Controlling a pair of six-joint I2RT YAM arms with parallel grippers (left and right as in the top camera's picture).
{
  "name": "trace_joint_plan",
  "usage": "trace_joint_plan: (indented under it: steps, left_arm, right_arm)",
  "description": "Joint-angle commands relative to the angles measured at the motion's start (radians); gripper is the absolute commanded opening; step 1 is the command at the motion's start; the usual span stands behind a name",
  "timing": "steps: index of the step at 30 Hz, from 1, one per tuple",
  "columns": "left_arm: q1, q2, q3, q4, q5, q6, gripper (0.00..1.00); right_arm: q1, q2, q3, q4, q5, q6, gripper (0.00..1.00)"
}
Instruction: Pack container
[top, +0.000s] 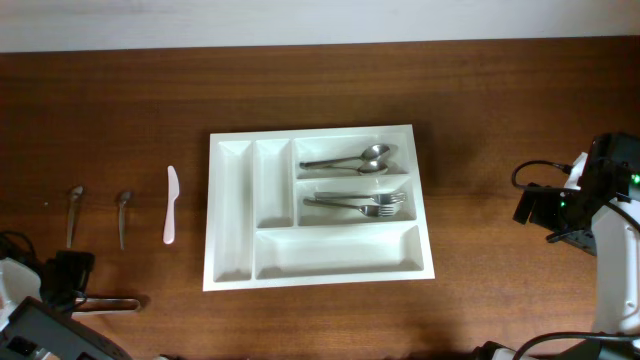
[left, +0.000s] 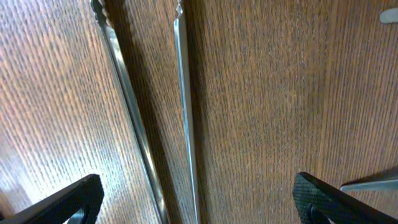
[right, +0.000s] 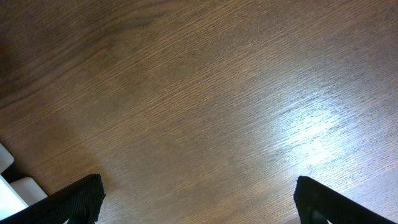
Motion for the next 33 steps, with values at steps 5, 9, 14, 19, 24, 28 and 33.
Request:
trace_joint_plan:
  steps: [5,9,14,19,24,28,33]
  left_arm:
    - [0.002,0.007,-0.074,0.027,-0.023,-0.005,0.99]
    - [0.002,0.007,-0.116,0.063,-0.033,-0.005,0.99]
    - [0.002,0.007,-0.136,0.08,-0.033,-0.004,0.99]
    - [0.002,0.007,-0.137,0.093,-0.037,0.0,0.99]
    - [0.002,0.007,-0.137,0.102,-0.037,0.0,1.0]
    - [0.002,0.007,-0.14,0.1,-0.041,-0.001,0.95]
    - [0.002,0.007,-0.14,0.099,-0.049,-0.001,0.94]
  right_arm:
    - [-0.005,0.005,0.001,0.003,0.016,-0.004,0.99]
    - [-0.005,0.005,0.001,0.003,0.016,-0.004,0.99]
    - [-0.005,0.005,0.001,0.003,0.016,-0.004,0.99]
    - [-0.006,0.005,0.001,0.003,0.016,-0.004,0.99]
    - [-0.005,0.005,0.001,0.003,0.016,-0.004,0.99]
    - [-0.005,0.005,0.001,0.003,0.016,-0.004,0.99]
    - [-0.005,0.005,0.001,0.003,0.016,-0.004,0.99]
